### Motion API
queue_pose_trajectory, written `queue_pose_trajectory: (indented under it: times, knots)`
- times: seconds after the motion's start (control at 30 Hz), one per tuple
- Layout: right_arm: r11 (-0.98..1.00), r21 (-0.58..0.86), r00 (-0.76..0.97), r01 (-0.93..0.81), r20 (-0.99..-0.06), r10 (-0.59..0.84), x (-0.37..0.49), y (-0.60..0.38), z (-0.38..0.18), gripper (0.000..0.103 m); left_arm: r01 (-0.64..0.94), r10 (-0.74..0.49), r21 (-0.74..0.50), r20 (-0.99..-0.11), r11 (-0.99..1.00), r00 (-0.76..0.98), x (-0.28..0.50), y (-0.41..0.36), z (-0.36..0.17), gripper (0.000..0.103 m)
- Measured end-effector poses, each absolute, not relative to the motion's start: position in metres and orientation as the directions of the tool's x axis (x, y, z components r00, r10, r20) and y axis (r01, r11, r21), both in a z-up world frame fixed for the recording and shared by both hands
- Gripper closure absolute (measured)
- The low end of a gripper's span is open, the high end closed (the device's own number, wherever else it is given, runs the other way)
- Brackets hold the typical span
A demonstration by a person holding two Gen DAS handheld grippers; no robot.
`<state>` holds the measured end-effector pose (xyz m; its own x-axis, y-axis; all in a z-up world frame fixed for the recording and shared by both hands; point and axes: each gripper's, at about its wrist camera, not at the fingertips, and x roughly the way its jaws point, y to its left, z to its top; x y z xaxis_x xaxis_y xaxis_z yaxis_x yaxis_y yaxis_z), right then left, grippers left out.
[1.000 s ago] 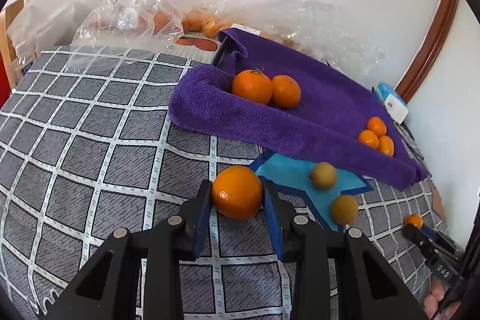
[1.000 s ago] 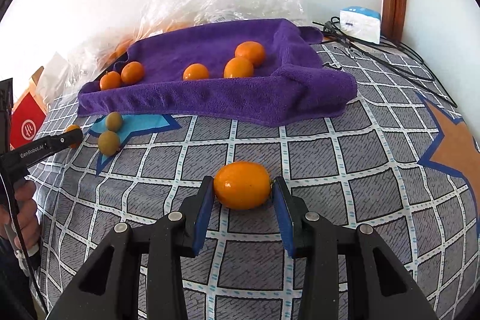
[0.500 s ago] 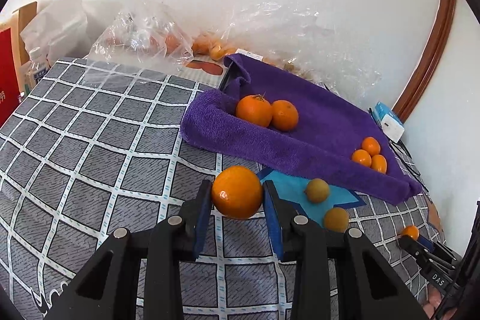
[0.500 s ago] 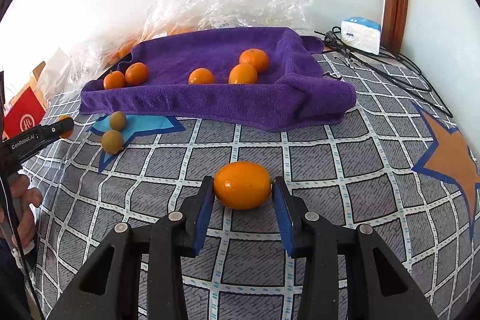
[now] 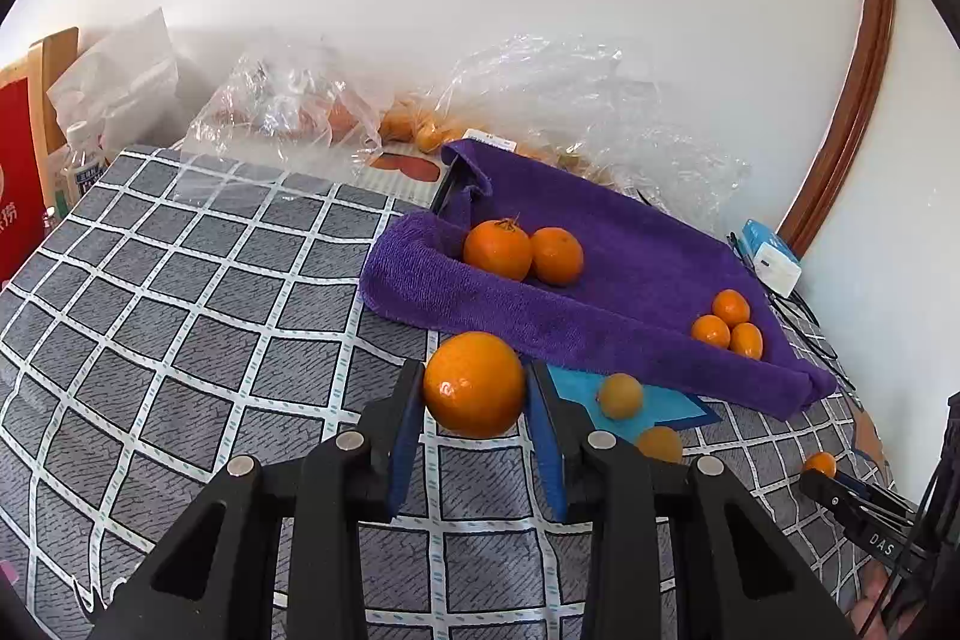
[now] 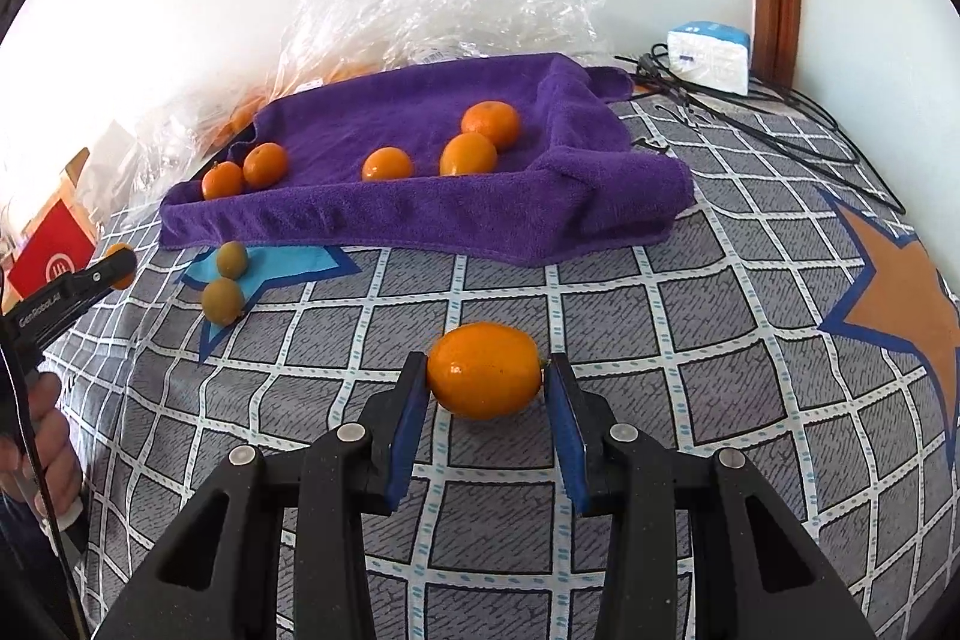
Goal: Organize fruits
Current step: 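Carry both held oranges over the purple towel with both tools, then lower and open both tools to set the oranges on the towel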
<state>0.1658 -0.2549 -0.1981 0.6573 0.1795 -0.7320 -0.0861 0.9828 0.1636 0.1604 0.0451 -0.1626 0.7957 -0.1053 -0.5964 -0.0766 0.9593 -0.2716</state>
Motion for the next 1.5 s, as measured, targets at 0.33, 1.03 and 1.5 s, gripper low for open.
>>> queue_pose_trajectory:
  times: [0.33,1.03,1.5]
  knots:
    - [0.987,0.154,0.699,-0.053,-0.7,0.147,0.17,-0.249,-0.168,0.064,-0.053,-0.16,-0.318,-0.605,0.947,0.78,0.162,0.053,-0.143,0.071]
    - [0.983,0.171,0.796,-0.07,-0.585,0.158,0.288,-0.221,-0.118,0.064,-0.068,-0.138,-0.342,-0.542,0.937,0.829,0.255,0.028,-0.118,0.071]
    - [0.988,0.124,0.75,-0.095,-0.643,0.152,0.301,-0.219,-0.166,0.064,-0.088,-0.101,-0.295,-0.57,0.951,0.815,0.258,0.022,-0.146,0.071]
